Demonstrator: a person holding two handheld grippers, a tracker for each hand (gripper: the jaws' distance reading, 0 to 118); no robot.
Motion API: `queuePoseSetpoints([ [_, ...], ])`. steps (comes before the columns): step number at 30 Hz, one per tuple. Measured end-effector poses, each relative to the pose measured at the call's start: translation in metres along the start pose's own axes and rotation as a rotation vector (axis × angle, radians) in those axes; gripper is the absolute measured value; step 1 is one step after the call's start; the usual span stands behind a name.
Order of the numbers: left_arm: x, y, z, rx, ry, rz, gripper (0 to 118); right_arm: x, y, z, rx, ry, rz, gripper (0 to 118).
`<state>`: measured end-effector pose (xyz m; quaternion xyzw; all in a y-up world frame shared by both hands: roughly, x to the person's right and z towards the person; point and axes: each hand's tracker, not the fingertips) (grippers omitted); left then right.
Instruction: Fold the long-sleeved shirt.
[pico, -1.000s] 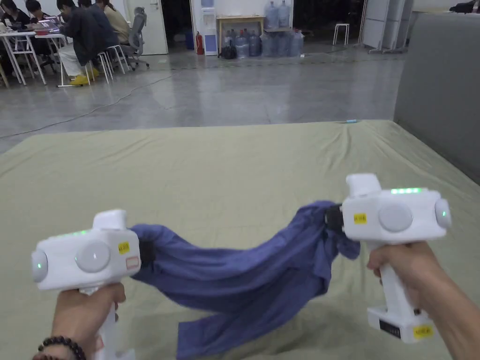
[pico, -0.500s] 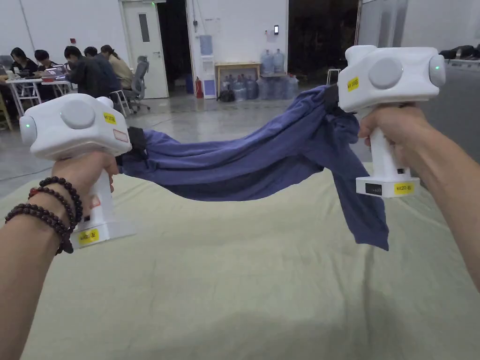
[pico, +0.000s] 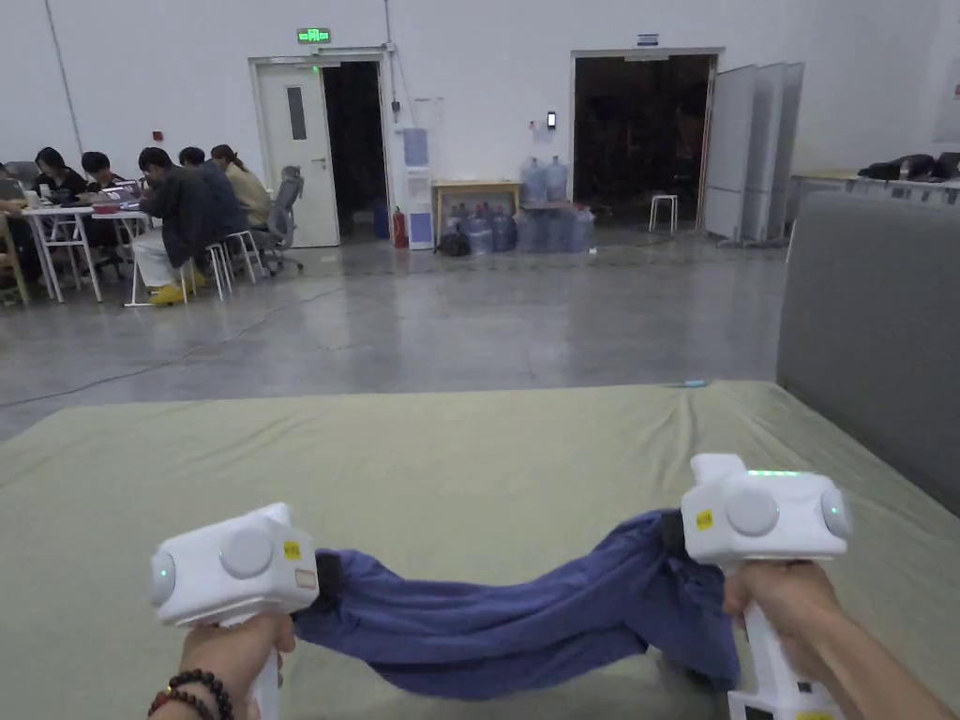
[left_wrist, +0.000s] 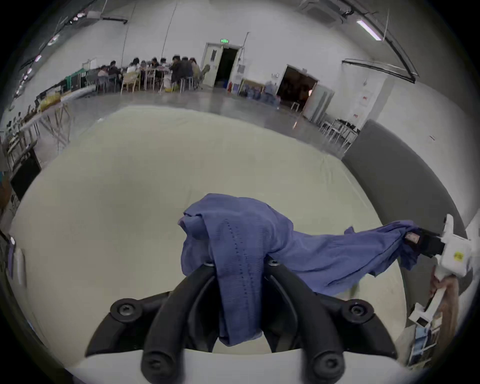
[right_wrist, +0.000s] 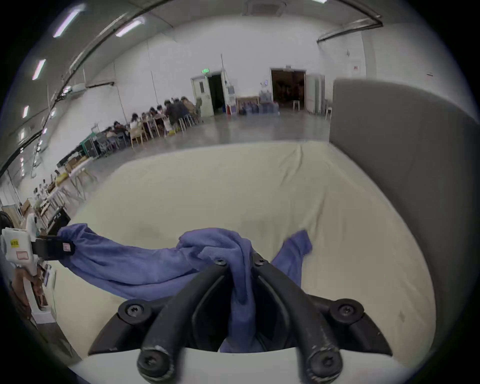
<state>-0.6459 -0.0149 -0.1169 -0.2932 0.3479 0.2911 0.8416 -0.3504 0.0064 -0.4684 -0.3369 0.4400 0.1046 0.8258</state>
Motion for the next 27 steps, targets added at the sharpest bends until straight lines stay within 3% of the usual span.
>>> queuePoseSetpoints([
  [4,-0.009,-0.028,0.007,-0.018,-0.003,-0.033,15,0.000,-0.046,0.017,0.011,0.028,-0.058,6],
  [7,-0.010,-0.073,0.033,-0.019,-0.026,-0.096,15,-0.002,-0.096,0.042,0.021,0.020,-0.058,6],
  [10,-0.021,-0.128,0.057,-0.051,-0.022,-0.172,15,-0.004,-0.160,0.074,-0.017,-0.028,0.011,6],
  [15,-0.041,-0.210,0.089,-0.144,-0.041,-0.131,15,-0.004,-0.244,0.112,-0.114,-0.050,0.037,6],
  [19,-0.048,-0.238,0.092,-0.161,-0.019,-0.113,15,-0.001,-0.270,0.098,-0.183,-0.082,0.065,6],
  [20,-0.050,-0.240,0.093,-0.159,-0.047,-0.075,23,-0.002,-0.267,0.104,-0.184,-0.076,0.055,13],
  [21,-0.055,-0.240,0.091,-0.147,-0.056,-0.046,43,-0.001,-0.266,0.109,-0.167,-0.058,0.039,28],
  [22,-0.055,-0.240,0.097,-0.122,-0.050,-0.033,91,-0.001,-0.263,0.116,-0.140,-0.046,0.020,66],
  [23,-0.054,-0.240,0.107,-0.093,-0.054,-0.028,116,-0.003,-0.260,0.128,-0.113,-0.058,0.020,94],
  [24,-0.054,-0.240,0.118,-0.075,-0.066,-0.035,117,-0.001,-0.258,0.141,-0.075,-0.076,0.023,101],
  [25,-0.062,-0.240,0.125,0.023,-0.087,-0.024,116,-0.002,-0.258,0.160,-0.027,-0.070,0.020,102],
  [27,-0.060,-0.244,0.147,0.015,-0.079,-0.040,116,-0.003,-0.262,0.194,0.030,-0.040,-0.017,102],
])
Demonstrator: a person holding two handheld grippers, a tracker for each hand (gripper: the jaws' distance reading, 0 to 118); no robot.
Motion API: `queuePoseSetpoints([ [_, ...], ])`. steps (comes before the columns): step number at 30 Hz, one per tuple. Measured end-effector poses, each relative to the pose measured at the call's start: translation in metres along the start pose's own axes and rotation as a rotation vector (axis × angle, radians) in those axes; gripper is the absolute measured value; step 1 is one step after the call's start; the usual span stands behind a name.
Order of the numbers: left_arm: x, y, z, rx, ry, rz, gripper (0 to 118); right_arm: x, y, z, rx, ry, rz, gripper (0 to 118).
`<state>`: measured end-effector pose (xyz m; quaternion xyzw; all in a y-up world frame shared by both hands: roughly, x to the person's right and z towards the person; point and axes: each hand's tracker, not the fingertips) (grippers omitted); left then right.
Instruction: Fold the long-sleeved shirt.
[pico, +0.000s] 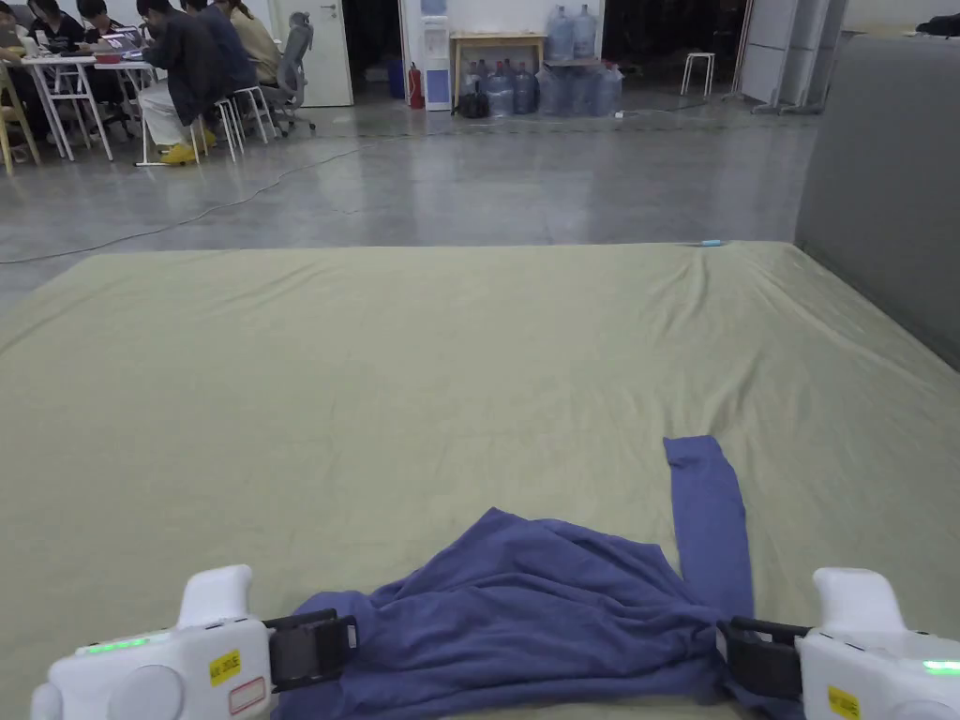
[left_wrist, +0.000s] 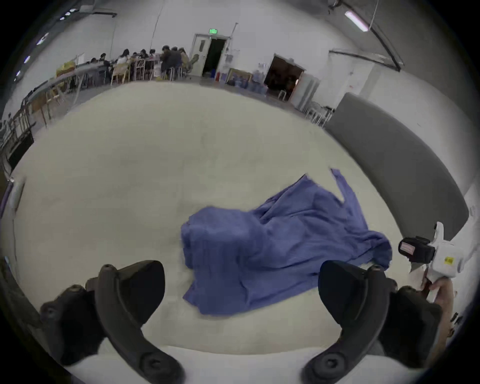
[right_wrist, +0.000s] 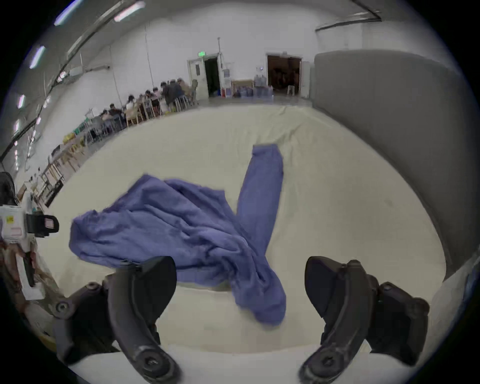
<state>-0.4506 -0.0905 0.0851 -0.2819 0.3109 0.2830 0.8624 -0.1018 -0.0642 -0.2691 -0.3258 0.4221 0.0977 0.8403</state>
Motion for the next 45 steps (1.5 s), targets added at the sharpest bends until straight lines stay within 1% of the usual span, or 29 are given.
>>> queuePoseSetpoints([
  [3,0.027,-0.002,0.061,0.036,-0.009,0.014,113,-0.003,-0.016,0.041,0.004,0.048,-0.066,98],
  [4,0.030,-0.004,0.073,0.070,-0.042,0.011,94,-0.005,-0.023,0.048,0.010,0.055,-0.054,81],
  [5,0.033,-0.006,0.078,0.074,-0.048,0.011,52,-0.009,-0.027,0.051,0.005,0.046,-0.046,50],
  [6,0.030,-0.014,0.071,0.044,-0.032,0.016,1,-0.014,-0.032,0.052,-0.014,0.013,-0.038,7],
  [7,0.033,-0.017,0.072,0.064,-0.031,0.019,0,-0.016,-0.038,0.051,-0.017,-0.014,-0.042,0],
  [9,0.035,-0.019,0.074,0.058,-0.054,0.020,0,-0.018,-0.040,0.047,-0.041,0.039,-0.018,0],
  [11,0.034,-0.019,0.073,0.016,-0.051,0.039,0,-0.023,-0.037,0.037,-0.043,0.016,-0.013,0],
  [12,0.035,-0.017,0.073,0.017,-0.055,0.025,0,-0.024,-0.034,0.030,-0.029,-0.003,-0.002,3],
  [14,0.035,-0.014,0.070,0.018,-0.060,0.016,0,-0.015,-0.020,0.000,-0.036,-0.018,0.024,78],
  [15,0.032,-0.009,0.068,0.051,-0.055,-0.004,0,-0.015,-0.016,-0.017,-0.083,-0.049,0.046,100],
  [17,0.031,-0.005,0.064,0.047,-0.063,0.011,0,-0.009,-0.010,-0.050,-0.136,-0.095,0.066,98],
  [19,0.029,-0.001,0.057,0.047,-0.057,0.012,0,-0.007,-0.011,-0.080,-0.184,-0.098,0.080,94],
  [20,0.028,0.004,0.054,0.045,-0.043,0.012,0,-0.007,-0.012,-0.092,-0.202,-0.091,0.083,80],
  [21,0.026,0.010,0.050,0.042,-0.039,0.011,0,-0.007,-0.008,-0.098,-0.214,-0.083,0.091,56],
  [22,0.031,0.014,0.046,0.038,-0.039,0.011,0,-0.008,-0.009,-0.108,-0.236,-0.073,0.108,13],
  [23,0.032,0.021,0.041,0.028,-0.039,0.013,0,-0.009,-0.011,-0.114,-0.249,-0.087,0.123,7],
  [24,0.033,0.029,0.034,0.022,-0.030,0.010,0,-0.012,-0.012,-0.119,-0.263,-0.075,0.132,6],
  [25,0.033,0.038,0.026,0.025,-0.018,0.000,30,-0.012,-0.013,-0.122,-0.263,-0.066,0.139,6],
  [27,0.033,0.055,0.005,0.017,0.028,-0.038,110,-0.016,-0.014,-0.121,-0.248,-0.069,0.169,6],
  [28,0.032,0.064,-0.012,-0.037,0.058,-0.060,117,-0.015,-0.014,-0.121,-0.245,-0.070,0.171,6],
  [30,0.024,0.084,-0.038,-0.037,0.085,-0.074,116,-0.011,-0.014,-0.122,-0.251,-0.061,0.164,6],
  [33,0.015,0.102,-0.080,-0.158,0.145,-0.056,116,-0.007,-0.014,-0.115,-0.255,-0.043,0.139,6],
  [35,0.010,0.097,-0.122,-0.237,0.150,-0.063,116,-0.005,-0.013,-0.115,-0.258,-0.041,0.135,6],
  [37,0.006,0.096,-0.145,-0.331,0.183,-0.085,116,-0.006,-0.013,-0.118,-0.263,-0.035,0.136,6],
  [39,0.011,0.082,-0.153,-0.381,0.173,-0.121,111,-0.005,-0.013,-0.119,-0.265,-0.035,0.137,6],
  [41,0.013,0.074,-0.157,-0.421,0.174,-0.163,86,-0.005,-0.012,-0.119,-0.268,-0.035,0.137,6],
  [42,0.004,0.068,-0.167,-0.429,0.164,-0.172,67,-0.005,-0.012,-0.120,-0.268,-0.035,0.136,6],
  [44,0.003,0.066,-0.163,-0.354,0.106,-0.134,22,-0.004,-0.012,-0.121,-0.270,-0.036,0.134,6],
  [45,0.004,0.068,-0.160,-0.348,0.064,-0.105,7,-0.006,-0.011,-0.118,-0.270,-0.037,0.134,6],
])
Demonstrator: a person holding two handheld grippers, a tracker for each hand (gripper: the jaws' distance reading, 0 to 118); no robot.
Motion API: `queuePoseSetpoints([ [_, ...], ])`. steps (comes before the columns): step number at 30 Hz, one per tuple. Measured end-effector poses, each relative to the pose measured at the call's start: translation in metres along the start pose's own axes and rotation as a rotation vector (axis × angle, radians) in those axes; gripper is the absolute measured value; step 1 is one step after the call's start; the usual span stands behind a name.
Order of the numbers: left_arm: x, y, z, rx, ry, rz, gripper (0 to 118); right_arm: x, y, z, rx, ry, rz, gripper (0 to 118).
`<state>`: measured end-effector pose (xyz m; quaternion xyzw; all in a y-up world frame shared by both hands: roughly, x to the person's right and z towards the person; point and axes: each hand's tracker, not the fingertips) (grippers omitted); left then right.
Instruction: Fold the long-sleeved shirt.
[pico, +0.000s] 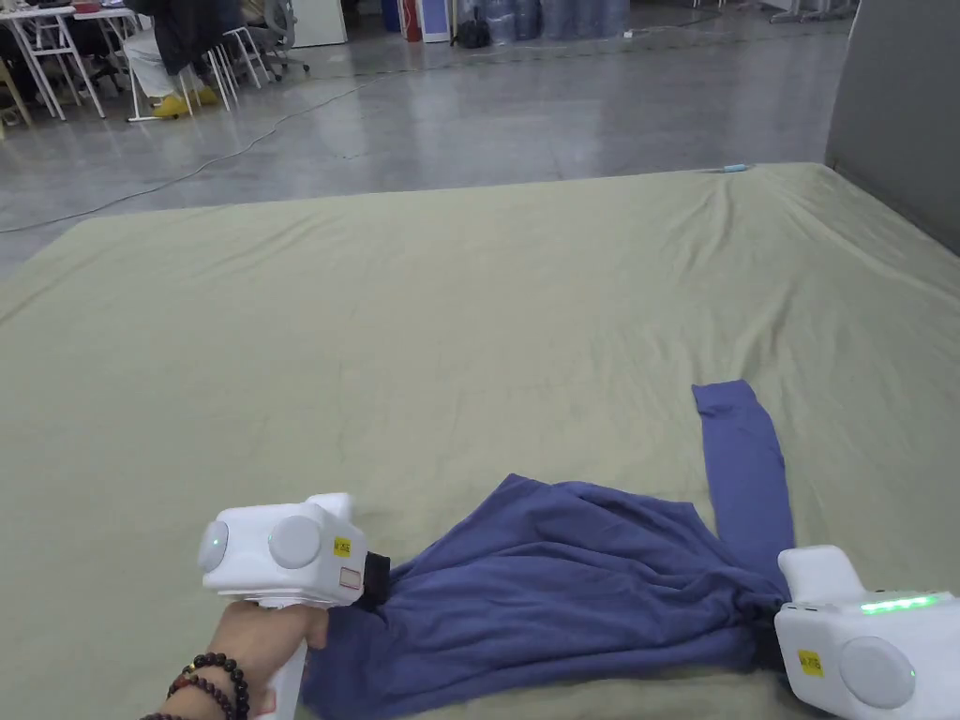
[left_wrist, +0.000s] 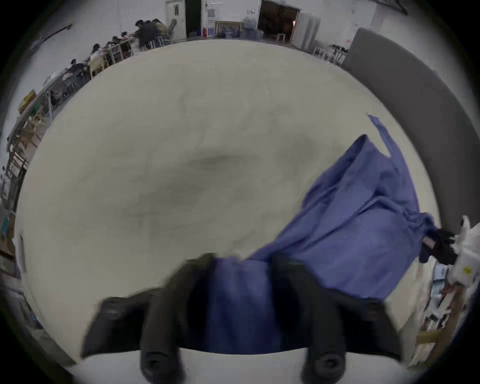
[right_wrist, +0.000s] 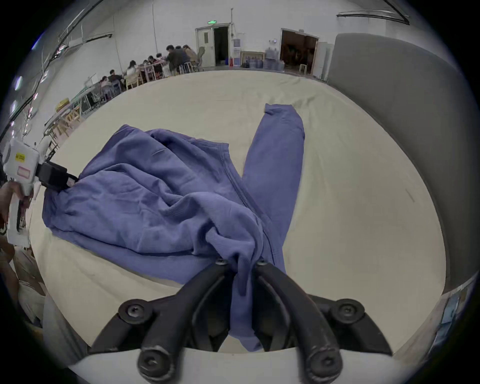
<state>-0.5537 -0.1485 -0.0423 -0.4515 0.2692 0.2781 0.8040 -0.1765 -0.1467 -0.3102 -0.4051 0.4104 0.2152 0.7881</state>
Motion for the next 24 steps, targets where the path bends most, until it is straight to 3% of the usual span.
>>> queuePoseSetpoints([
  [4,0.020,-0.012,0.028,0.043,0.010,-0.035,7,0.001,0.007,0.015,0.034,0.005,-0.006,6],
  [11,0.007,0.040,0.099,0.281,-0.077,0.025,6,0.000,0.072,0.070,0.264,0.075,-0.033,6],
  [20,0.035,0.174,0.252,0.624,-0.050,-0.074,6,-0.012,0.270,0.161,0.554,0.050,0.110,6],
  [24,0.055,0.243,0.318,0.752,0.016,-0.058,5,-0.006,0.378,0.195,0.609,0.067,0.082,6],
])
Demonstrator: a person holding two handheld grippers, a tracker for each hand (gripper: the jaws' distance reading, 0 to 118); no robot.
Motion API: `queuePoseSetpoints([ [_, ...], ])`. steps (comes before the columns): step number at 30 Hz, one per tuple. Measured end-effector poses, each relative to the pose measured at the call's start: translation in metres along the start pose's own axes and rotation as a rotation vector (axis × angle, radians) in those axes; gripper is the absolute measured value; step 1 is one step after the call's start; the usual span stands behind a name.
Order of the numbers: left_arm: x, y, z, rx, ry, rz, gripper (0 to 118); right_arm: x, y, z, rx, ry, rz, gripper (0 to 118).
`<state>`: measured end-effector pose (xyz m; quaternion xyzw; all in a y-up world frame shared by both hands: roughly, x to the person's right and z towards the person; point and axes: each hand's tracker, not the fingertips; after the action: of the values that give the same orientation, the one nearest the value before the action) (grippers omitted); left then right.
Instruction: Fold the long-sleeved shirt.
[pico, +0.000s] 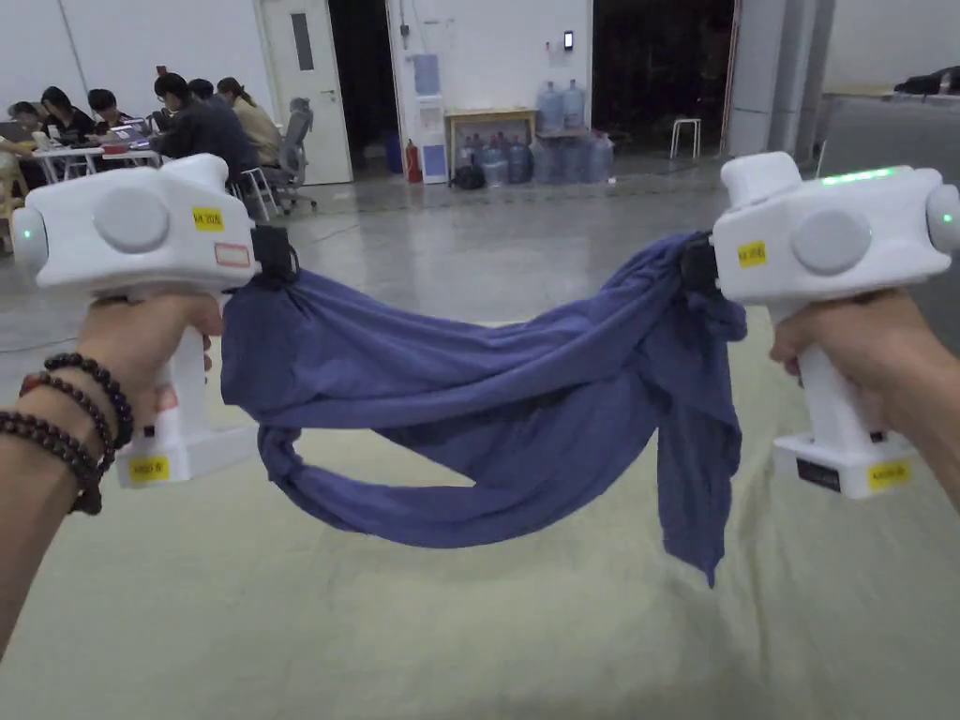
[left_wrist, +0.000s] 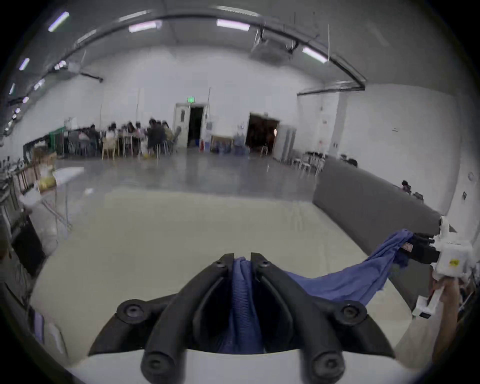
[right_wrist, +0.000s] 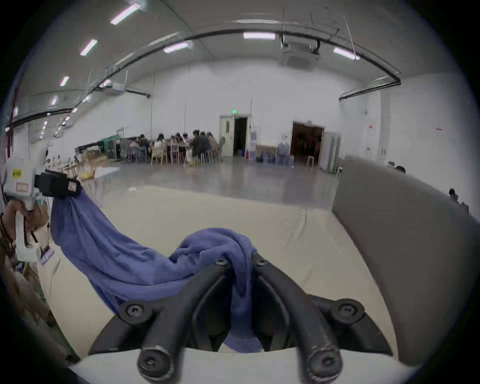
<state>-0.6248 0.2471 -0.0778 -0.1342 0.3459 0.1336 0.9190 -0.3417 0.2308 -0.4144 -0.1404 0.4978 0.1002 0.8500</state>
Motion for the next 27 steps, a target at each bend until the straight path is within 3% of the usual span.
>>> queuePoseSetpoints([
  [4,0.006,0.052,-0.008,0.068,0.029,0.040,6,0.019,0.071,-0.024,0.016,0.006,-0.066,6],
  [9,0.008,0.062,-0.021,0.075,0.033,0.080,5,0.031,0.081,-0.037,-0.017,-0.029,-0.082,6],
  [12,0.013,0.038,-0.036,0.027,0.037,0.073,5,0.033,0.052,-0.048,-0.051,-0.046,-0.075,6],
  [20,-0.027,-0.094,-0.125,-0.206,0.046,0.078,5,0.036,-0.091,-0.090,-0.247,-0.024,-0.185,6],
  [24,-0.042,-0.140,-0.120,-0.230,0.033,0.101,5,0.043,-0.135,-0.087,-0.288,-0.033,-0.198,6],
  [27,-0.050,-0.161,-0.100,-0.259,0.023,0.110,5,0.039,-0.159,-0.046,-0.268,-0.034,-0.209,6],
])
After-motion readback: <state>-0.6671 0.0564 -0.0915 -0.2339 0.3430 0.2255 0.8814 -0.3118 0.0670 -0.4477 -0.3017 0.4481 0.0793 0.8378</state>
